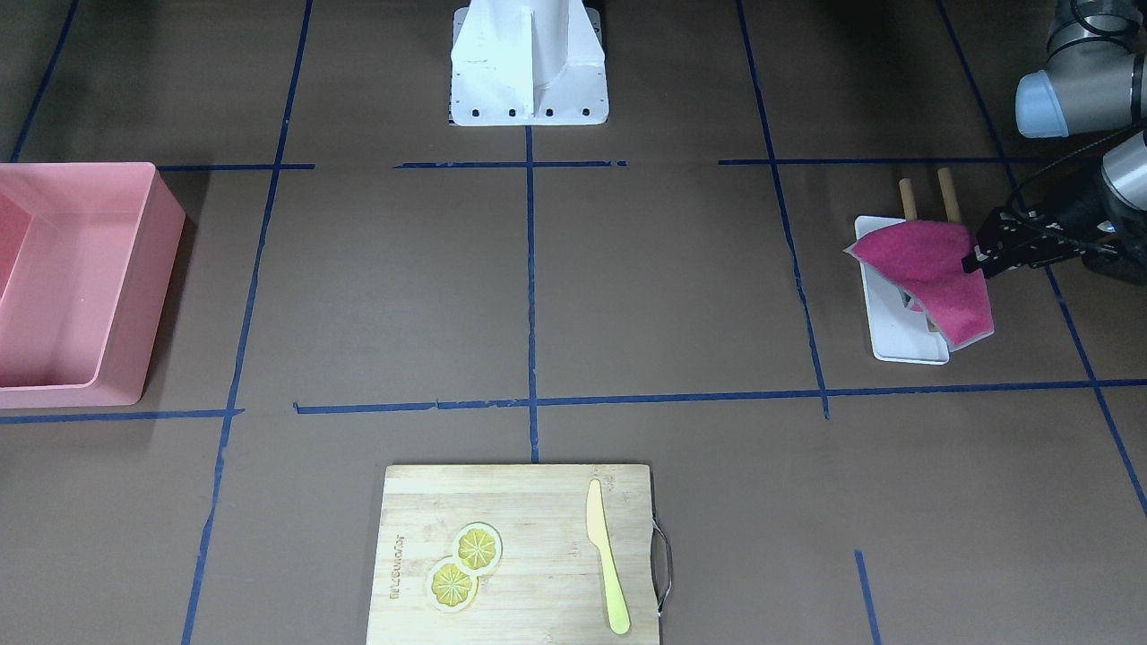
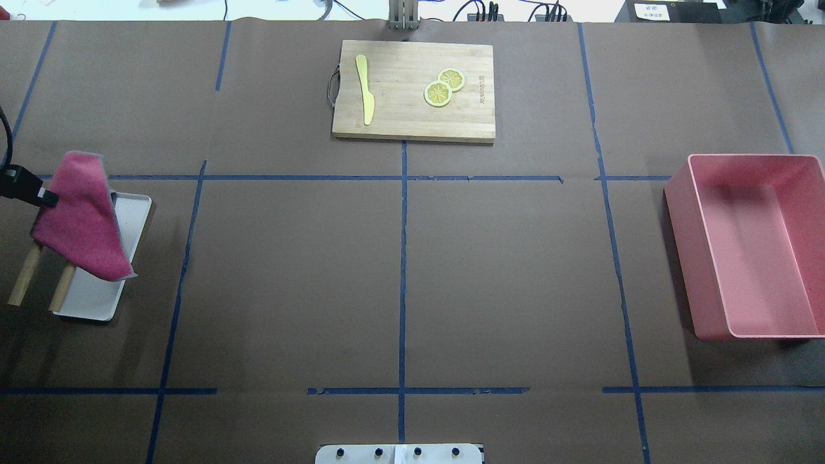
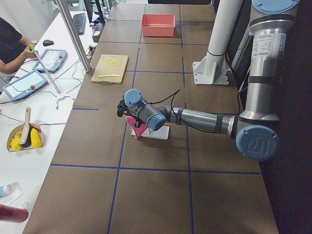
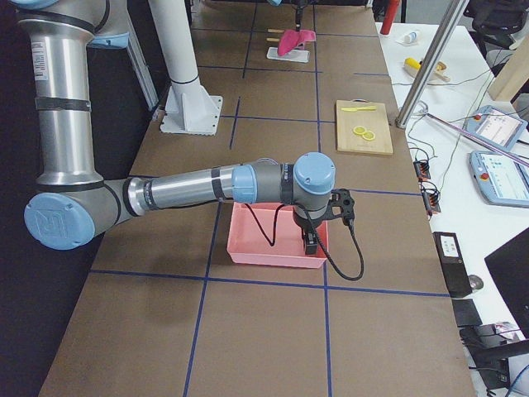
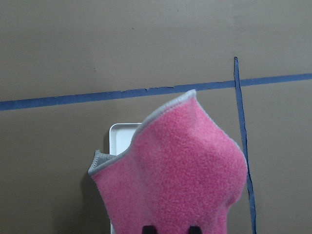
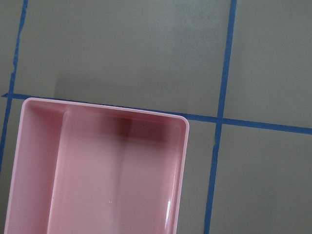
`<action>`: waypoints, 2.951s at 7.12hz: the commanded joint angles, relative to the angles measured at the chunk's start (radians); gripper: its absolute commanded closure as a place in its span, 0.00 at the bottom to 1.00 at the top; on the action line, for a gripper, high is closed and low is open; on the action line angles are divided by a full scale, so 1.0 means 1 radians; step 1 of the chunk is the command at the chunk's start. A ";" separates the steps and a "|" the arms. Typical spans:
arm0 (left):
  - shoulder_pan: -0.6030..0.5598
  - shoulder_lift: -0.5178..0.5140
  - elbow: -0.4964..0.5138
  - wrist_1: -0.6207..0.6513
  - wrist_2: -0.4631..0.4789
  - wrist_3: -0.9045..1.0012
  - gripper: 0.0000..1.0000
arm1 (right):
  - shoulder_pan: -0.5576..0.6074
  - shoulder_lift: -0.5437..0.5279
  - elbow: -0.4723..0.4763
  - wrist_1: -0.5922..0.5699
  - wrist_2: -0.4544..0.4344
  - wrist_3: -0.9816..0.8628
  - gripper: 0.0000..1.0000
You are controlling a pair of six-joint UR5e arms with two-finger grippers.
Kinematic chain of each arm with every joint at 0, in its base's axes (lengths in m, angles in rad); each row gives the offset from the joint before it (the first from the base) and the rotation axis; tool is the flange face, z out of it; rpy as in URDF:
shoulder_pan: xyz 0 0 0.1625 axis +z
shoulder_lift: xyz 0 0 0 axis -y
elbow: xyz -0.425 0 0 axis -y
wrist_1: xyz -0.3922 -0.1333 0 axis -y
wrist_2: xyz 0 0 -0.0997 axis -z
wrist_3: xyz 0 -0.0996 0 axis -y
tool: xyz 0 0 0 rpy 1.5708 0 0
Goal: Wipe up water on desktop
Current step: 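Close the left gripper on the top of the pink cloth on the white tray, then lift the pink cloth with the left gripper while the right arm approaches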
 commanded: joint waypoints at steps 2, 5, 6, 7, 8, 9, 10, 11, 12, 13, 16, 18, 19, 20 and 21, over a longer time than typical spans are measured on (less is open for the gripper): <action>0.000 0.000 0.005 0.000 0.008 0.000 0.63 | 0.001 0.000 0.000 0.000 0.001 0.001 0.00; 0.002 0.000 0.005 0.003 0.005 0.000 0.92 | 0.003 -0.003 -0.002 0.000 0.005 0.001 0.00; 0.002 0.000 0.003 0.005 0.000 0.000 0.94 | 0.004 -0.003 -0.002 0.000 0.005 0.001 0.00; 0.002 0.000 0.000 0.006 -0.003 -0.001 0.95 | 0.006 -0.003 -0.002 0.000 0.005 0.001 0.00; 0.002 0.000 -0.003 0.008 -0.003 0.000 0.96 | 0.006 -0.003 -0.002 0.000 0.005 0.001 0.00; 0.002 0.000 -0.009 0.011 -0.024 -0.001 0.97 | 0.009 -0.003 -0.002 0.000 0.005 0.001 0.00; -0.006 0.000 -0.011 0.012 -0.064 -0.002 0.97 | 0.010 -0.003 0.000 0.000 0.005 0.001 0.00; -0.032 0.000 -0.017 0.011 -0.085 -0.002 0.98 | 0.010 -0.003 -0.002 0.000 0.005 0.001 0.00; -0.056 0.000 -0.023 0.012 -0.102 0.000 0.98 | 0.010 -0.003 -0.002 0.000 0.005 0.001 0.00; -0.066 0.000 -0.024 0.014 -0.108 -0.001 0.98 | 0.010 -0.003 -0.002 0.000 0.005 0.001 0.00; -0.159 -0.003 -0.034 0.015 -0.205 -0.008 0.99 | 0.010 0.002 0.000 0.000 0.005 0.001 0.00; -0.198 -0.053 -0.122 0.171 -0.220 -0.014 0.99 | 0.009 0.000 0.015 0.002 0.007 0.001 0.00; -0.212 -0.108 -0.215 0.356 -0.221 -0.014 0.99 | 0.009 0.002 0.021 0.002 0.007 0.001 0.00; -0.210 -0.174 -0.268 0.500 -0.210 -0.014 0.99 | 0.009 0.003 0.036 0.002 0.005 0.001 0.00; -0.203 -0.219 -0.264 0.543 -0.211 -0.021 0.98 | 0.007 0.006 0.050 0.003 0.005 0.000 0.00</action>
